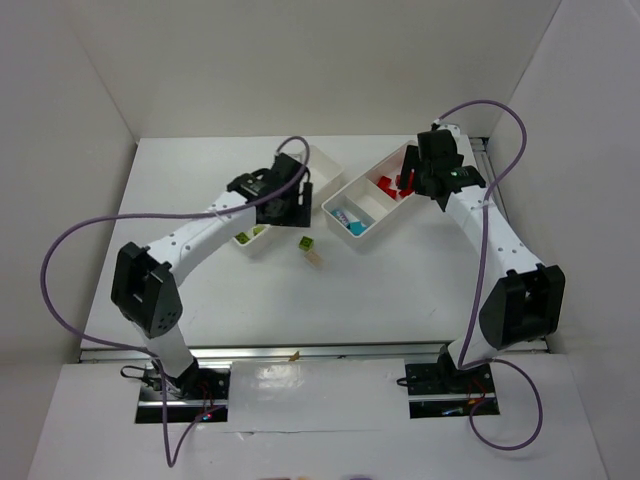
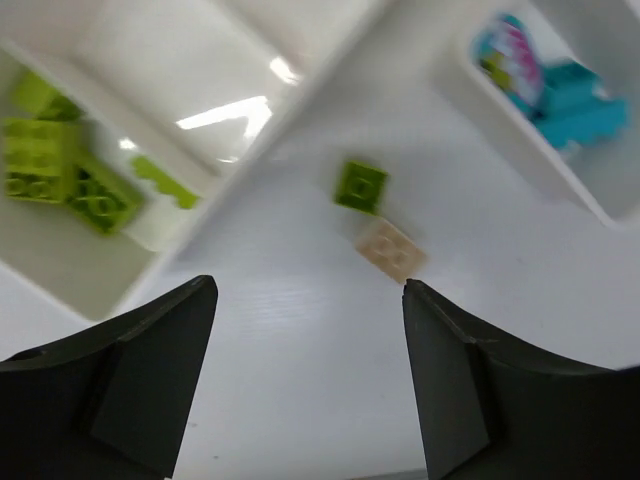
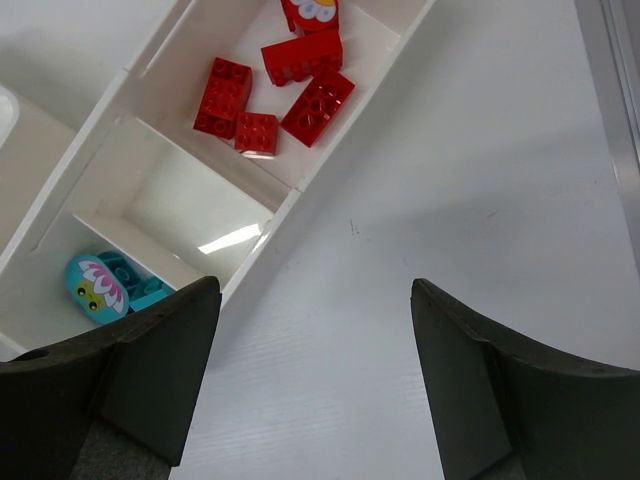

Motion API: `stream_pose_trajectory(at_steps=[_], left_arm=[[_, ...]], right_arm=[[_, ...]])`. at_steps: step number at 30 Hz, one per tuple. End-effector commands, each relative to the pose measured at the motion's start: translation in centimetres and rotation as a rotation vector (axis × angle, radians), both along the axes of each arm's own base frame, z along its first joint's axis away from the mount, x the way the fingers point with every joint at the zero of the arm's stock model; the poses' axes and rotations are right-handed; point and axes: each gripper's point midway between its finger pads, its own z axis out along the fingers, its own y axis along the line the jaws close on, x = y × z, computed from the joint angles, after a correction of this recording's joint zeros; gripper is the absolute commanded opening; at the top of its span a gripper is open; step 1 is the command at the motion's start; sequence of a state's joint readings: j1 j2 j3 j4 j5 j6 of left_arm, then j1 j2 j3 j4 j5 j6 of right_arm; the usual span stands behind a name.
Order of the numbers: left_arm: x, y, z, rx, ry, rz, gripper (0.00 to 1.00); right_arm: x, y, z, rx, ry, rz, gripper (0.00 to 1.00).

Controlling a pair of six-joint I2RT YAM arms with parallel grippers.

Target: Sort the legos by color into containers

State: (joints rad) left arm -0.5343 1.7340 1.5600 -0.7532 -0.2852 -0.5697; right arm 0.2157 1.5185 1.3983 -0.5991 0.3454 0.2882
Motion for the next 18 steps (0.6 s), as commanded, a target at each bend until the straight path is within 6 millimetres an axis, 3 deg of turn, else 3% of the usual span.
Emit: stream_pose_trajectory(at_steps=[1, 2, 4, 9, 11, 14, 18], left_arm=[[-1.8, -3.9, 0.4, -0.005, -0.034, -0.129, 0.86], [-1.9, -4.3, -1.1, 0.001, 0.005, -0.140, 0.86], [-1.9, -6.2, -1.4, -0.032, 0.012, -0.171, 0.87], [-0.9, -8.2, -3.5, -0.036, 0.043, -0.207, 0.87], [-0.6, -8.5, -5.7, -0.009, 0.076, -0.215, 0.87], [0.0, -9.3, -6.7, 0.015, 0.074, -0.257, 0.87], [0.9, -8.8, -8.4, 0.068, 0.067, -0.250, 0.87]], right_arm=[[-0.6, -0.1, 1.0, -0.002, -0.022, -0.011, 0.84], [-0.4, 0.1, 1.2, 0.005, -0.030, -0.005, 0.84], [-0.4, 0.1, 1.2, 0.005, -0.030, -0.005, 0.84], [-0.7, -0.1, 1.5, 0.000, -0.033, -0.012, 0.84], [-0.7, -0.3, 1.5, -0.006, -0.034, -0.019, 0.84], [-0.8, -0.3, 1.8, -0.004, -0.043, -0.019, 0.84], [-1.1, -0.4, 1.3, -0.008, -0.025, -0.018, 0.84]])
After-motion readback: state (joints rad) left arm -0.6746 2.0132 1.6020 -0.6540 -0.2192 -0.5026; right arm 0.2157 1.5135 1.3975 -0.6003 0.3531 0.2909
